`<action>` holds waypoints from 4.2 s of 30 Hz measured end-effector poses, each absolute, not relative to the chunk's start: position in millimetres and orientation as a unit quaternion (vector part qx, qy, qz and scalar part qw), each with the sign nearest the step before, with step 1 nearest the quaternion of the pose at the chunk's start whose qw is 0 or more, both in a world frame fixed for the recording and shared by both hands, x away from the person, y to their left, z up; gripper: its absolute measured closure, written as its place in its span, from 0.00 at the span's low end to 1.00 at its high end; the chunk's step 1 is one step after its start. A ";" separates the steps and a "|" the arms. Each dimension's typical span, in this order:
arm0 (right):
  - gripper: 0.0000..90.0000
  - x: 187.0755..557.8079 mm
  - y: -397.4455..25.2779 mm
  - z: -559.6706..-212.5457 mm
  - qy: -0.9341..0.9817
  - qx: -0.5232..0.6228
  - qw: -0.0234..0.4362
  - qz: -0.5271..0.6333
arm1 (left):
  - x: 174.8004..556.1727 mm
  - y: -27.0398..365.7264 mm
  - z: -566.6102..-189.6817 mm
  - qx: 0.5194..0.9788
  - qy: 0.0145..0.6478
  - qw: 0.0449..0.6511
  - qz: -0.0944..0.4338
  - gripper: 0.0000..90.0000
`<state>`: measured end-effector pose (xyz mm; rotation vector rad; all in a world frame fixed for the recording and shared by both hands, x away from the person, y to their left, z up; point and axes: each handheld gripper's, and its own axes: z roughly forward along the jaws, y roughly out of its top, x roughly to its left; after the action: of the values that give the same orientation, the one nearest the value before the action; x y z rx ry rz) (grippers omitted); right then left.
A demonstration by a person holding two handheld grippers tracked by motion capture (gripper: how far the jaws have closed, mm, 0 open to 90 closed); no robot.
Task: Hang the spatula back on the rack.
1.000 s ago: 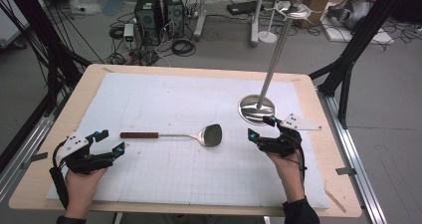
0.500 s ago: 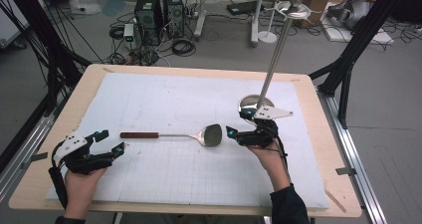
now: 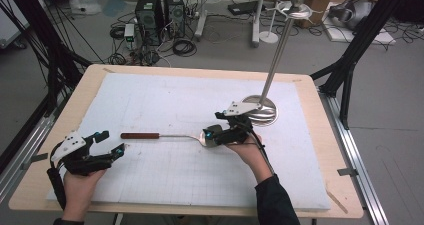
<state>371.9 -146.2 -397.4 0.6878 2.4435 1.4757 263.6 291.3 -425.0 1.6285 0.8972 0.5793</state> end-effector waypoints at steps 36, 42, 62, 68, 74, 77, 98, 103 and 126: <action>0.61 402.9 -52.9 -424.9 0.938 0.132 0.047 0.318 | 263.1 292.3 -429.0 0.697 0.383 0.556 0.241 0.23; 0.66 406.3 -48.3 -424.3 0.945 0.124 0.045 0.300 | 263.1 292.4 -429.6 0.698 0.384 0.555 0.239 0.23; 0.79 409.3 -42.1 -425.4 0.951 0.134 0.029 0.277 | 263.1 292.8 -430.2 0.700 0.383 0.553 0.240 0.23; 0.81 410.0 -35.3 -421.9 0.959 0.131 0.032 0.251 | 263.2 293.1 -430.5 0.701 0.383 0.552 0.240 0.23; 0.85 409.7 -34.7 -420.7 0.960 0.135 0.033 0.245 | 262.7 295.2 -430.4 0.700 0.385 0.551 0.242 0.23; 0.85 408.1 -33.1 -420.3 0.961 0.129 0.041 0.241 | 263.0 295.3 -430.4 0.701 0.383 0.551 0.241 0.23; 0.94 400.4 -23.7 -416.7 0.969 0.116 0.061 0.209 | 262.0 295.4 -430.5 0.700 0.384 0.551 0.241 0.23; 0.94 399.4 -32.0 -416.2 0.965 0.124 0.057 0.222 | 262.0 295.5 -430.7 0.699 0.386 0.552 0.241 0.23; 0.94 376.7 -113.5 -379.1 0.908 0.178 0.095 0.367 | 263.8 291.3 -433.4 0.702 0.385 0.550 0.237 0.23</action>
<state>376.7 -113.5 -379.1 0.5285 2.6909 1.0886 263.8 291.3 -433.4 1.6603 0.9123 0.5615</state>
